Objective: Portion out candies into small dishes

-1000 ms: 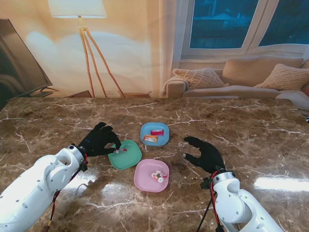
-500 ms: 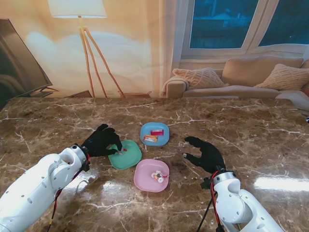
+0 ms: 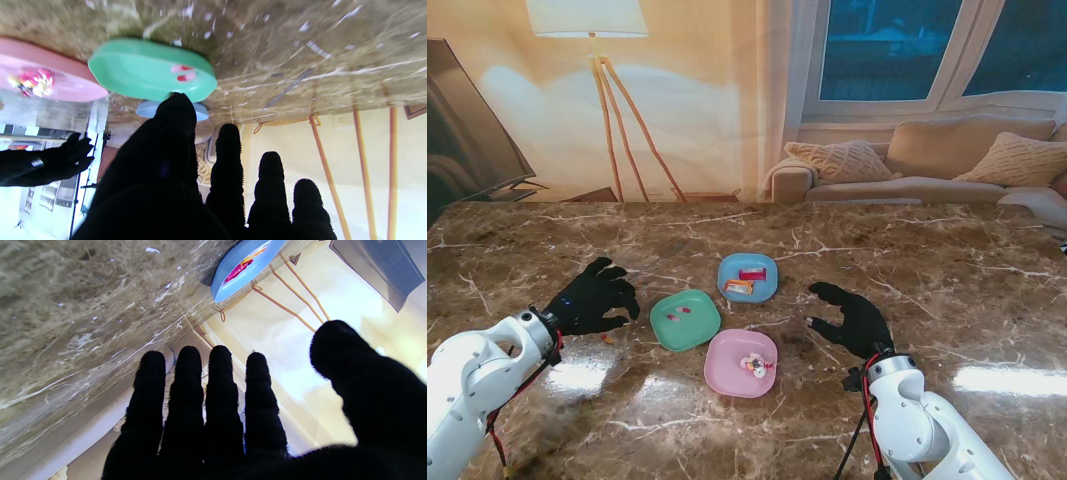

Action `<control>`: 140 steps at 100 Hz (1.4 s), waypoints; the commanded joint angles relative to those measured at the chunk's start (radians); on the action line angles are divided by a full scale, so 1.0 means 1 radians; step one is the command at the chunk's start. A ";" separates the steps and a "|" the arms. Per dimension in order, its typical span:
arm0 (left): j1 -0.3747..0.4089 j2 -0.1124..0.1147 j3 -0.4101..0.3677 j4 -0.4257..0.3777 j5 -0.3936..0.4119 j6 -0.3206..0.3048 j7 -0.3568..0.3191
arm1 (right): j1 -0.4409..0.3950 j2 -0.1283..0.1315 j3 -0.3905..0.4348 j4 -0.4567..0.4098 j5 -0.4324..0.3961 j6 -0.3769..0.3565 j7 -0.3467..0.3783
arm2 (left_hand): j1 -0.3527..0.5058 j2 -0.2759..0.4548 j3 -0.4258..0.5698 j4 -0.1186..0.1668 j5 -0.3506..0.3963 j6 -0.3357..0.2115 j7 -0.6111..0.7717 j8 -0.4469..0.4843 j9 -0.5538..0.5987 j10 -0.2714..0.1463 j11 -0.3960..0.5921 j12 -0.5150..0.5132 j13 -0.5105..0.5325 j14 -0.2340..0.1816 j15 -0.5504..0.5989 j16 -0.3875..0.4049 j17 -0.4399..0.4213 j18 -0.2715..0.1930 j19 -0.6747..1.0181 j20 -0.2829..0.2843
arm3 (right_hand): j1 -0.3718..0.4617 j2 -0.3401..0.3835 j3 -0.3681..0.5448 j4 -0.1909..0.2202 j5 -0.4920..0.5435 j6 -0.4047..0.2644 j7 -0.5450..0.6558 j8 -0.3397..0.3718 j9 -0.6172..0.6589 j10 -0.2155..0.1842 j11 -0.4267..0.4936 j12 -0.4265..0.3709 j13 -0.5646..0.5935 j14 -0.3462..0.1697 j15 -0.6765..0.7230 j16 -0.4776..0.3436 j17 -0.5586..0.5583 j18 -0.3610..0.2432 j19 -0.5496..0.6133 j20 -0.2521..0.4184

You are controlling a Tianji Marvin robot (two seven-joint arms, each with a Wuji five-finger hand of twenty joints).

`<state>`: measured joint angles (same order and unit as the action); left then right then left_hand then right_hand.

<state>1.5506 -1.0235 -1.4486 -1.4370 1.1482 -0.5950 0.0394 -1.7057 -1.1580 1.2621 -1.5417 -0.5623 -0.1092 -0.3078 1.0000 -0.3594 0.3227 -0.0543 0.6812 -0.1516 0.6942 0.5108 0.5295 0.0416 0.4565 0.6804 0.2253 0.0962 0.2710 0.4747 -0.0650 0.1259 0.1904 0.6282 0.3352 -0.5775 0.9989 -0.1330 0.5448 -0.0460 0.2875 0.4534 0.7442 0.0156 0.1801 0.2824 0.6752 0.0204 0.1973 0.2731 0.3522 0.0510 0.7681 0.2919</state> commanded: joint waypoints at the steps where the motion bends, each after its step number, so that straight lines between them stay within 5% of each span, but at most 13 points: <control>1: 0.037 0.023 -0.016 0.013 0.008 -0.002 -0.003 | -0.005 -0.002 -0.003 0.006 0.004 0.005 0.014 | 0.032 -0.016 0.016 0.011 -0.006 -0.005 0.004 -0.022 -0.031 -0.020 -0.002 -0.010 -0.004 -0.013 0.009 0.005 -0.016 0.000 -0.011 0.004 | -0.025 0.010 0.020 0.038 0.018 -0.022 0.001 -0.002 0.003 -0.016 0.002 0.017 0.018 -0.005 0.000 0.016 0.004 -0.003 0.022 0.018; 36: 0.105 0.030 -0.084 0.047 0.034 0.008 0.009 | -0.003 -0.001 -0.012 0.003 0.000 0.010 0.019 | 0.010 -0.029 0.038 0.012 -0.055 0.000 -0.033 -0.041 -0.047 -0.021 -0.009 -0.018 -0.012 -0.017 0.007 0.004 -0.017 -0.001 -0.010 0.001 | -0.025 0.010 0.020 0.038 0.018 -0.022 0.001 -0.002 0.003 -0.017 0.002 0.017 0.020 -0.005 0.001 0.016 0.004 -0.003 0.023 0.017; 104: 0.053 0.020 -0.021 0.141 -0.018 0.103 0.065 | -0.002 0.000 -0.015 0.000 0.008 0.016 0.029 | -0.076 -0.036 0.176 -0.008 -0.107 -0.004 -0.116 -0.045 -0.052 -0.023 -0.010 -0.032 -0.008 -0.014 0.008 0.005 -0.019 0.001 -0.018 0.000 | -0.025 0.009 0.019 0.038 0.019 -0.022 0.002 -0.002 0.005 -0.017 0.002 0.017 0.022 -0.003 0.001 0.017 0.005 -0.003 0.024 0.017; 140: -0.006 0.024 0.036 0.211 -0.030 0.115 0.071 | -0.003 0.000 -0.013 -0.001 0.008 0.017 0.031 | -0.078 -0.110 0.204 -0.020 -0.082 -0.035 -0.030 0.018 -0.045 -0.021 -0.005 -0.036 -0.005 -0.011 0.010 0.006 -0.019 0.004 -0.015 0.005 | -0.023 0.007 0.020 0.038 0.019 -0.023 0.002 -0.002 0.006 -0.018 0.003 0.018 0.021 -0.003 0.001 0.017 0.005 -0.003 0.025 0.017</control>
<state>1.5508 -1.0002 -1.4182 -1.2405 1.1167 -0.4850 0.1120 -1.7004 -1.1567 1.2485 -1.5438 -0.5583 -0.0997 -0.2892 0.9351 -0.4315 0.5003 -0.0559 0.5877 -0.1736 0.6463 0.5044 0.5186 0.0406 0.4447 0.6520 0.2253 0.0958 0.2710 0.4747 -0.0651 0.1260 0.1904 0.6282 0.3353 -0.5775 0.9989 -0.1330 0.5448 -0.0461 0.2875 0.4534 0.7442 0.0156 0.1801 0.2825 0.6752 0.0204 0.1974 0.2733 0.3538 0.0511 0.7688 0.2920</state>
